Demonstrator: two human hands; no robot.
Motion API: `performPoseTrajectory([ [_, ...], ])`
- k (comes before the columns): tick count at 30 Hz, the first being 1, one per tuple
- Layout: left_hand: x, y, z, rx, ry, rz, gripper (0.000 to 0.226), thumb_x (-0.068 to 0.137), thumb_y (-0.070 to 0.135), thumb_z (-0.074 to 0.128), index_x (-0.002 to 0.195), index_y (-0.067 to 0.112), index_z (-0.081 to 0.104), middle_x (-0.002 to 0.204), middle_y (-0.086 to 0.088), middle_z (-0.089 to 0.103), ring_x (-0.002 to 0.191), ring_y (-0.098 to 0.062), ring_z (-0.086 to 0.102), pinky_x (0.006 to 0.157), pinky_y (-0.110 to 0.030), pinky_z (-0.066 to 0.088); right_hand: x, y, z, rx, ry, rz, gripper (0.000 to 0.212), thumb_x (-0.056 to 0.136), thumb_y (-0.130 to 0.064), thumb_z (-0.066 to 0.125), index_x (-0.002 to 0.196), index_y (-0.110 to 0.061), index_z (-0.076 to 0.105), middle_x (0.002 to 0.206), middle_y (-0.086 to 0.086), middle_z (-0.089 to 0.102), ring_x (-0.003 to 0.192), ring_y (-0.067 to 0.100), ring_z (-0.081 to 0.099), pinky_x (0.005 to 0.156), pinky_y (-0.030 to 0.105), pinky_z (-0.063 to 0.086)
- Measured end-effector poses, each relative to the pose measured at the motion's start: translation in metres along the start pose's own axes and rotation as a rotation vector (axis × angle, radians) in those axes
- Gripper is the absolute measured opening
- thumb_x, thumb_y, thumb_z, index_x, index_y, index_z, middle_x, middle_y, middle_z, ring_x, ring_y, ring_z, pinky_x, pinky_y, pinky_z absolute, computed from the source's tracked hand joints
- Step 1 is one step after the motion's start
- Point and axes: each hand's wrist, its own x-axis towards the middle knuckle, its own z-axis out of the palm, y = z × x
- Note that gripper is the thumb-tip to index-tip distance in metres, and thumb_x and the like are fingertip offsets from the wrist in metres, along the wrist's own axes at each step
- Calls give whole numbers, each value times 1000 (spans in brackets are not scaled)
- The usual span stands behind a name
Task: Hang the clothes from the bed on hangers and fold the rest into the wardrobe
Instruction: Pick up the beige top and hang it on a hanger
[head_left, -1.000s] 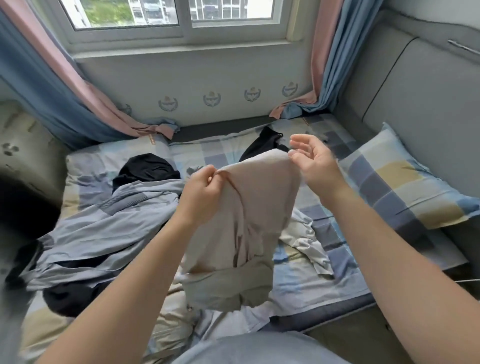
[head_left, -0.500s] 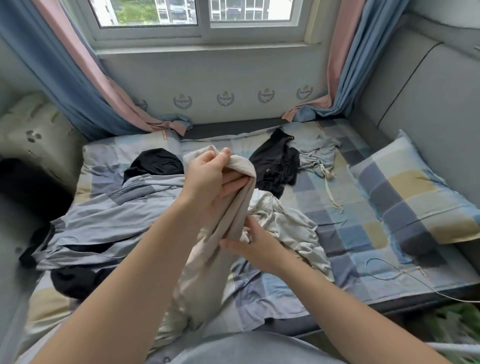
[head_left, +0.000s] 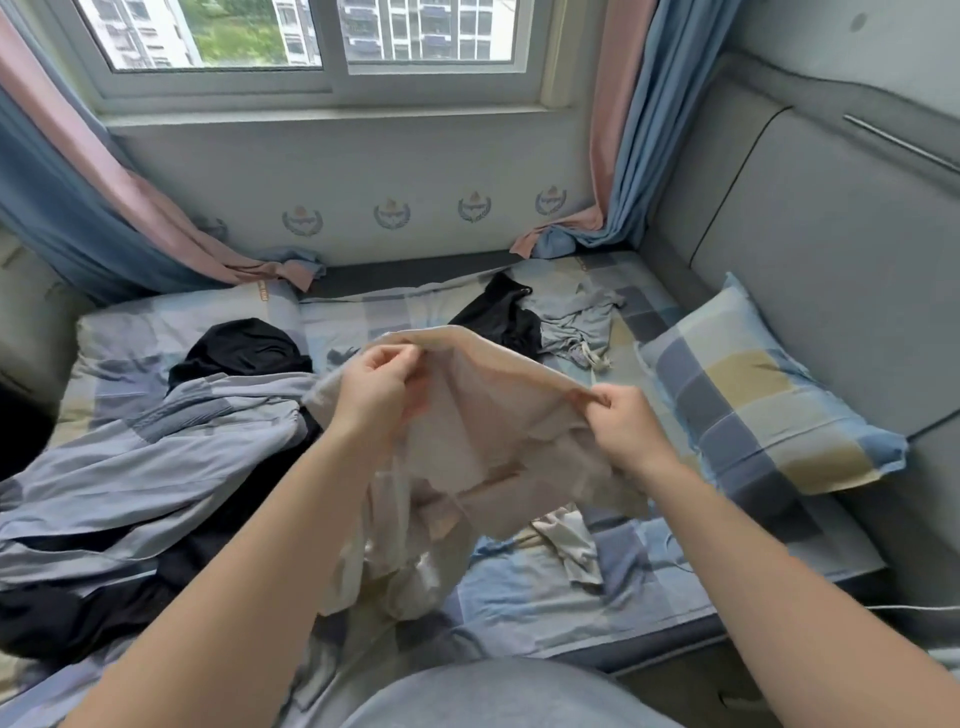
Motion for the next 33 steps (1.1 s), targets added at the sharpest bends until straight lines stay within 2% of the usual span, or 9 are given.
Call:
performPoseTrajectory([
  [3, -11, -24, 33, 230, -185, -40, 7, 95, 25, 68, 102, 23, 69, 109, -5, 72, 96, -25, 71, 77, -36, 55, 17, -10, -31, 136, 18, 18, 34, 98, -13, 55, 81, 16, 55, 69, 10, 48, 66, 19, 42, 60, 32, 34],
  [7, -32, -50, 78, 396, -581, 8, 47, 81, 37, 82, 122, 37, 60, 123, 14, 65, 102, 3, 68, 78, -20, 54, 27, -24, -54, 315, 0, 56, 31, 100, -11, 54, 97, 19, 59, 78, 13, 54, 71, 21, 48, 59, 27, 41],
  [10, -43, -64, 105, 478, -747, 99, 73, 69, 45, 86, 132, 40, 50, 125, 19, 62, 106, 4, 65, 85, -18, 54, 27, -32, -62, 447, -75, 60, 28, 101, -10, 53, 99, 16, 64, 82, 17, 61, 72, 25, 57, 66, 33, 47],
  [16, -36, -79, 134, 623, -422, 313, 5, 95, 26, 65, 92, 24, 63, 84, 13, 67, 77, -8, 66, 77, -38, 56, 40, -32, -83, 741, -214, 116, 25, 104, -9, 48, 97, -1, 71, 84, 11, 72, 71, 17, 70, 64, 28, 59],
  [18, -33, -81, 137, 579, -357, 327, 20, 99, 18, 60, 78, 21, 59, 68, 14, 59, 64, -12, 56, 65, -40, 48, 45, -30, -91, 774, -234, 97, 23, 105, -8, 46, 104, -1, 68, 87, 11, 71, 73, 18, 70, 66, 32, 60],
  [22, -33, -68, 142, 262, -220, 144, 15, 103, 10, 51, 94, 5, 61, 83, -29, 65, 70, -29, 59, 60, -50, 51, 48, -14, -98, 745, -294, 69, 26, 103, -14, 53, 129, -12, 57, 120, 8, 70, 104, 23, 70, 90, 42, 57],
  [25, -29, -51, 138, 128, -77, 139, 10, 99, 8, 58, 99, 4, 67, 77, -13, 70, 69, -23, 61, 54, -35, 52, 34, 5, -92, 475, -303, 48, 60, 89, -43, 70, 141, -26, 44, 143, 0, 54, 122, 15, 59, 102, 44, 48],
  [29, -27, -34, 140, 47, 34, 63, 16, 99, 17, 59, 99, 3, 65, 86, -16, 70, 81, -31, 66, 74, -48, 58, -4, 25, -67, 238, -468, 31, 129, 48, -87, 71, 154, -42, 14, 155, -13, 25, 138, 12, 34, 109, 47, 40],
  [33, -35, -25, 153, -142, -51, -66, 19, 103, 12, 49, 100, 7, 67, 75, -11, 74, 66, -22, 72, 53, -32, 57, -27, 40, -31, 212, -449, -45, 110, 54, -72, 83, 145, -43, 29, 137, -22, 50, 127, 1, 49, 107, 38, 46],
])
